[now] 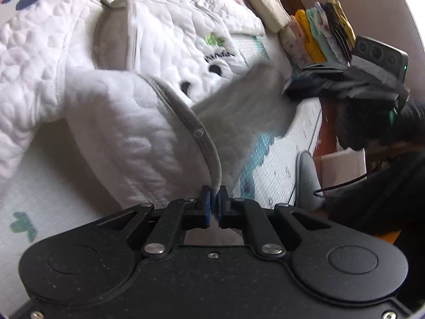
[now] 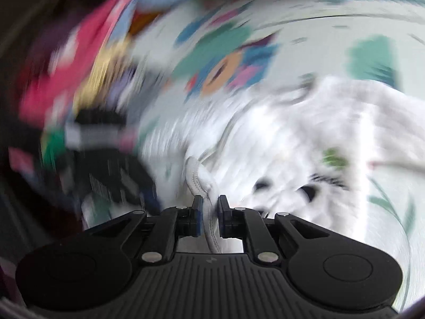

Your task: Fold clothes

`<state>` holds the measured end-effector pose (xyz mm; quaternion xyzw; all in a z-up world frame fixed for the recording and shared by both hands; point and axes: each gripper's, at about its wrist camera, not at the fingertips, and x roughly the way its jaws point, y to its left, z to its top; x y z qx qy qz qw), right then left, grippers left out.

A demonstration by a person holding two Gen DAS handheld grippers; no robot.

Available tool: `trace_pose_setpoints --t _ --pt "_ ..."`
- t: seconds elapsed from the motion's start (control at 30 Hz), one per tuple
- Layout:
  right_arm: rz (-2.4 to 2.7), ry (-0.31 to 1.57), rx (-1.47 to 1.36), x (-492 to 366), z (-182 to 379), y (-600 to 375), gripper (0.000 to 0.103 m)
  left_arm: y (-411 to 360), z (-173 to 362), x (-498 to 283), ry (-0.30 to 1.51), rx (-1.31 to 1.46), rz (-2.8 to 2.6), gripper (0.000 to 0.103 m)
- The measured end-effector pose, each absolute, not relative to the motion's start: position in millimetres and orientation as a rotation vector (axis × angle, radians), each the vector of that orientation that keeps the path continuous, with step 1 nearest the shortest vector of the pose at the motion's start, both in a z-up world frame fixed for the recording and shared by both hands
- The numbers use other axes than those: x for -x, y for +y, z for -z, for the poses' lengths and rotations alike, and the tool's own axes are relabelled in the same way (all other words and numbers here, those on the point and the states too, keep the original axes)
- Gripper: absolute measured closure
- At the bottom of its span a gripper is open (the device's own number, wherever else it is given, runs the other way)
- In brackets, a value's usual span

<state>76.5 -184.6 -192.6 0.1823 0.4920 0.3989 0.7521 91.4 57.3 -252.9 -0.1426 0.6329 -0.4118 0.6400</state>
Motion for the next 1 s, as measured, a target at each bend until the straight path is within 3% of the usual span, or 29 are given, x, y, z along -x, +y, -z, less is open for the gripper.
trace_pose_setpoints --t 0.27,0.5,0.53,0.6,0.63,0.73,0.83,1.0 --pt "-0.731 0.888 -0.844 -75 180 -259 0.09 26 273 -106 1.513 0.324 0.881 0.099" --pt "-0.863 0.845 -0.793 -54 178 -244 0.089 7 285 -105 1.542 0.322 0.825 0.099" --pt "-0.865 0.862 -0.79 -52 184 -241 0.089 6 283 -104 1.541 0.313 0.838 0.094" --pt "-0.862 0.895 -0.791 -44 198 -236 0.089 7 275 -103 1.548 0.299 0.879 0.063" --pt "-0.865 0.906 -0.782 -40 203 -233 0.089 8 268 -103 1.558 0.295 0.911 0.043" --pt "-0.887 0.927 -0.74 -24 212 -225 0.089 21 243 -105 1.577 0.196 1.033 0.043" --pt "-0.907 0.946 -0.698 -14 214 -219 0.089 49 204 -121 1.449 0.077 1.081 0.053" --pt "-0.909 0.963 -0.678 -6 216 -220 0.089 77 187 -179 1.255 -0.054 0.814 0.055"
